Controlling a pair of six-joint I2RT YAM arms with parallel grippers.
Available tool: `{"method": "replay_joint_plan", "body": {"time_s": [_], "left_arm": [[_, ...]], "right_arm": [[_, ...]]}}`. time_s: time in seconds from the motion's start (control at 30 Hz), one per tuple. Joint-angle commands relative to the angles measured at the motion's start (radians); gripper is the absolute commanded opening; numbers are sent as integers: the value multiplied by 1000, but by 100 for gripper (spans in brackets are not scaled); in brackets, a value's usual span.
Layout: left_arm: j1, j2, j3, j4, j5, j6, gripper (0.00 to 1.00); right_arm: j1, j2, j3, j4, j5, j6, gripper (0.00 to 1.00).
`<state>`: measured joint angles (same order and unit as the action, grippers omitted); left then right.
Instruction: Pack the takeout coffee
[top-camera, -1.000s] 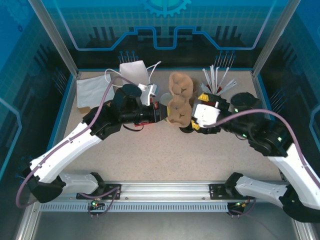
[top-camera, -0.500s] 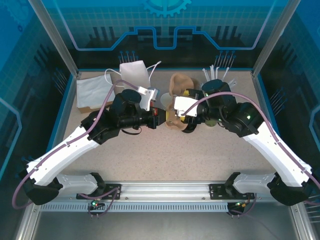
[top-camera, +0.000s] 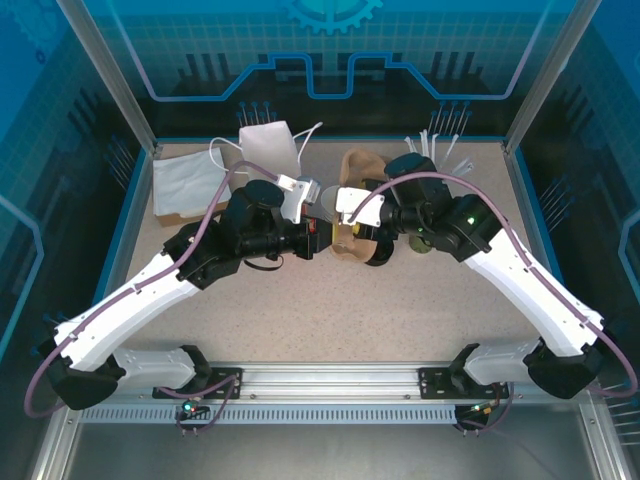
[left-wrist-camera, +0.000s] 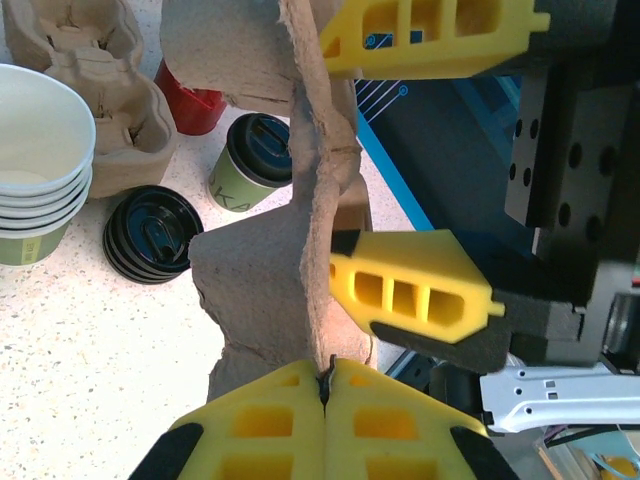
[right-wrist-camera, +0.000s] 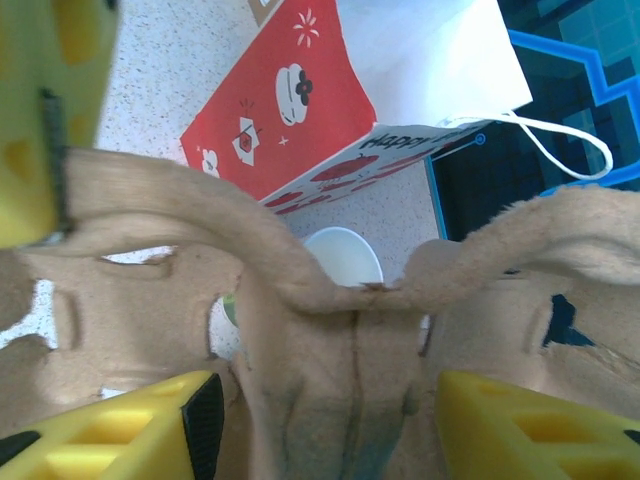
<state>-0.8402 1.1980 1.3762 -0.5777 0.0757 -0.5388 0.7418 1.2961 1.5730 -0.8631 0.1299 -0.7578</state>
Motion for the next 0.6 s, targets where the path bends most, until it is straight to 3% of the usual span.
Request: {"method": "replay_joint_plan", "body": {"time_s": [0.0, 0.17, 0.4, 0.43, 0.5, 0.57], "left_arm": [[-9, -17, -13, 30, 19, 34, 2], [-10, -21, -15, 37, 25, 40, 2], [-11, -25, -17, 38, 24, 38, 4], [-12, -25, -12, 31, 16, 34, 10], [-12, -25, 2, 8, -5, 26, 32], [-10, -30, 20, -25, -36, 18, 45]], "right_arm": [[-19, 7, 24, 25, -12, 28, 58], [-30, 21, 25, 21, -17, 36, 55], [-39, 18, 29, 3, -27, 46, 38], [-41, 14, 29, -2, -24, 46, 37], [-45, 4, 27, -10, -16, 46, 35], [-51, -8, 24, -22, -6, 46, 33]]}}
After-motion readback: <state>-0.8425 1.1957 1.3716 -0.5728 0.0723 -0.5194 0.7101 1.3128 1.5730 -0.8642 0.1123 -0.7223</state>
